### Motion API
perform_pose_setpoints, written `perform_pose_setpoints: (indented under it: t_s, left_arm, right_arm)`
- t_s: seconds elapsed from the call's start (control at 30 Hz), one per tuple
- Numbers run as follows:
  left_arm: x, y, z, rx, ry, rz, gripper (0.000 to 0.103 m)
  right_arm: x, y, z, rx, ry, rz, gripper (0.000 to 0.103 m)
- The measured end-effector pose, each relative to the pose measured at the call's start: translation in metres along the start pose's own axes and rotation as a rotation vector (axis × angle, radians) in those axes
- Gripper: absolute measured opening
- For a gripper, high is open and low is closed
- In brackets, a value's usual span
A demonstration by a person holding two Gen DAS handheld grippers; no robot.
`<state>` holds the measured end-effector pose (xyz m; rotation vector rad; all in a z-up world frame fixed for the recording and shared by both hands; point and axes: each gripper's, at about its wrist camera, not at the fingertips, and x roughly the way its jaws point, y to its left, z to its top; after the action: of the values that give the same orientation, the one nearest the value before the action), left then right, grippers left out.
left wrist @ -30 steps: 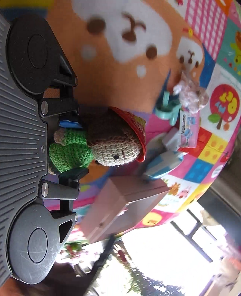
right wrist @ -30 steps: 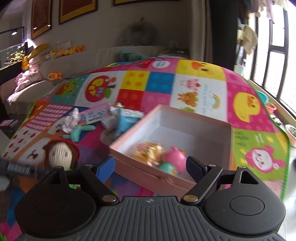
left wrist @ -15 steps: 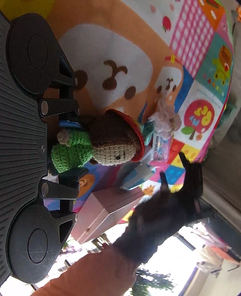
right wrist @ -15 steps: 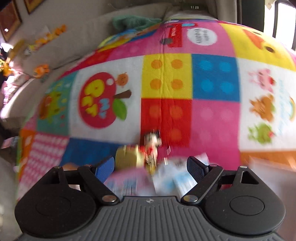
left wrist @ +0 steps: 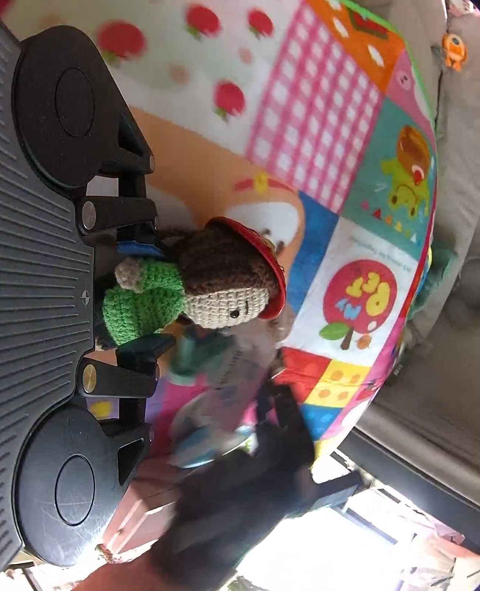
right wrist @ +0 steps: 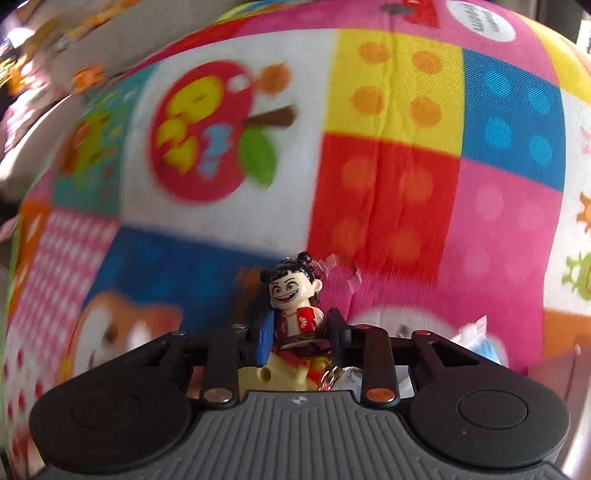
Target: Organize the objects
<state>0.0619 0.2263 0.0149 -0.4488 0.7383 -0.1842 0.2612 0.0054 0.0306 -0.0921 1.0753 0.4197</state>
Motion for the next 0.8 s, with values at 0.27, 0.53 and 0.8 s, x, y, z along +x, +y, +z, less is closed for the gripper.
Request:
perform_pose_setpoints:
  t_s: [0.27, 0.53, 0.8]
  left_arm:
    - [0.011, -0.021, -0.008, 0.032, 0.030, -0.056, 0.046]
    - [-0.018, -0.056, -0.060, 0.101, 0.089, -0.157, 0.046]
    - [-0.025, -0.079, -0.092, 0.061, 0.090, -0.172, 0.046]
  right_arm:
    - [-0.068, 0.016, -0.097, -0.145, 0.105, 0.186, 0.028]
    - [-0.139, -0.014, -0.102, -0.111, -0.064, 0.146, 0.062]
    - [-0.058, -0.074, -0.013, 0.262, -0.099, 0.022, 0.052]
